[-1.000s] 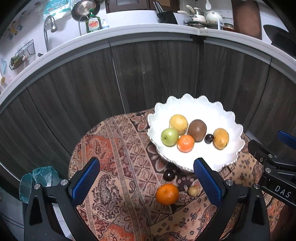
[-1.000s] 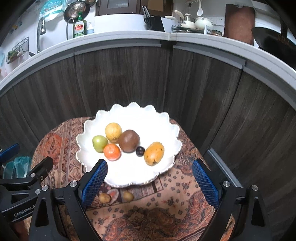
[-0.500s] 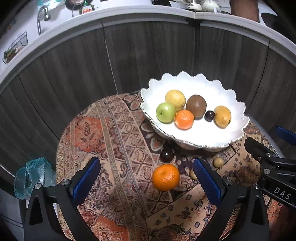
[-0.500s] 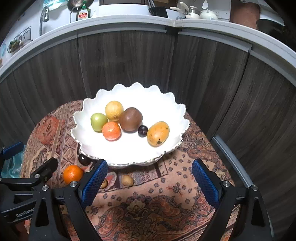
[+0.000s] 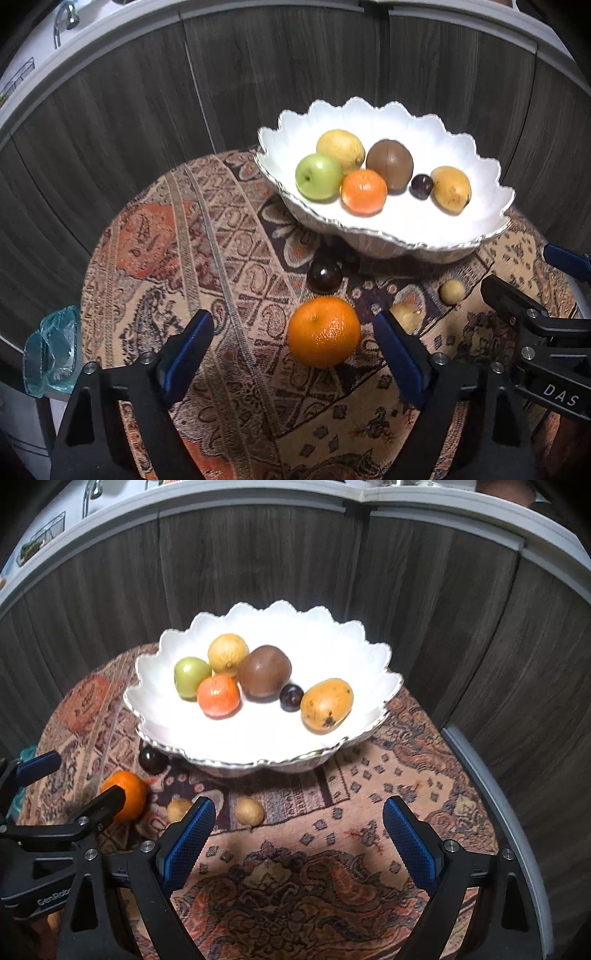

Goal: Organize fruits
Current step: 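Grasp the orange with the left tool while the right tool grasps a small brown fruit, then carry the orange and small brown fruit into the bowl and open both tools, then withdraw both tools and move them toward the dark plum and last brown fruit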

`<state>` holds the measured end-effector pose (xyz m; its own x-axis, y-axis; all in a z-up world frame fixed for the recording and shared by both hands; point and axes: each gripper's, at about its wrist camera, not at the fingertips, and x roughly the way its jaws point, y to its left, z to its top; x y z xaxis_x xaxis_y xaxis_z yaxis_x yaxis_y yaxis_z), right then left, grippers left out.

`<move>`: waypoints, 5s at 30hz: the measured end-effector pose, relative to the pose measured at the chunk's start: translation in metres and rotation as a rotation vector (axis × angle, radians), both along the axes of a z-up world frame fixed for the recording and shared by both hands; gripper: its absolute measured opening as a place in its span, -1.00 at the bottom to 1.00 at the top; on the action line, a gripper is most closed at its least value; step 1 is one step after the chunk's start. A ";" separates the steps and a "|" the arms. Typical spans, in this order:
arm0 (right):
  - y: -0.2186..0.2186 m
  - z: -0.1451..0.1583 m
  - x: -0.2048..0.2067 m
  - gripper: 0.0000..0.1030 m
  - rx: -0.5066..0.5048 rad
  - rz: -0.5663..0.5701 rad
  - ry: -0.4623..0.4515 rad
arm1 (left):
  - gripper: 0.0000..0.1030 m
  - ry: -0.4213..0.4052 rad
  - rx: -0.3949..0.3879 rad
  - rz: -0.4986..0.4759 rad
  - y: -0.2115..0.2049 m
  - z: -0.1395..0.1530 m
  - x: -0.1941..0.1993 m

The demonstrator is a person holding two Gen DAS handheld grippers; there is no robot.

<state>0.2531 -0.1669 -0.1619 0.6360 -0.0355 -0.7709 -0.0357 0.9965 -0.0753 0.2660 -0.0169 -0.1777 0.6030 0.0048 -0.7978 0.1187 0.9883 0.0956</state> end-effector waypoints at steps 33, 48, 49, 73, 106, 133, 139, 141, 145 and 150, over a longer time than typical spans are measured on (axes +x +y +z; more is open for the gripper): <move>0.016 -0.047 0.024 -0.34 0.080 0.104 0.126 | -0.08 0.079 -0.061 -0.031 -0.005 -0.035 0.020; 0.015 -0.030 0.011 -0.53 0.071 0.115 0.102 | -0.12 0.071 -0.044 -0.036 -0.008 -0.022 0.011; 0.015 -0.028 0.009 -0.53 0.072 0.115 0.099 | -0.12 0.065 -0.044 -0.036 -0.008 -0.019 0.010; 0.001 0.054 -0.006 -0.53 0.078 0.106 -0.045 | -0.12 -0.086 -0.051 -0.078 -0.022 0.070 -0.002; -0.025 0.039 0.072 -0.53 0.126 0.047 -0.008 | -0.12 -0.047 -0.082 -0.129 -0.039 0.052 0.082; -0.027 0.048 0.062 0.74 0.056 -0.053 -0.044 | 0.79 -0.108 -0.029 -0.036 -0.020 0.063 0.062; -0.028 0.055 0.054 0.82 0.059 -0.093 -0.062 | 0.84 -0.121 -0.025 -0.019 -0.013 0.070 0.052; -0.026 0.058 0.050 0.84 0.051 -0.105 -0.069 | 0.88 -0.129 -0.023 -0.012 -0.009 0.073 0.048; -0.023 0.064 0.042 0.85 0.034 -0.120 -0.080 | 0.89 -0.146 -0.015 -0.003 -0.004 0.081 0.039; -0.020 0.074 0.027 0.85 0.030 -0.146 -0.101 | 0.89 -0.168 -0.007 -0.001 0.002 0.090 0.025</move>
<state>0.2804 -0.1869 -0.0879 0.6999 -0.1115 -0.7055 0.1161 0.9924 -0.0416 0.2913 -0.0145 -0.0876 0.7281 -0.0011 -0.6855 0.1027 0.9889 0.1075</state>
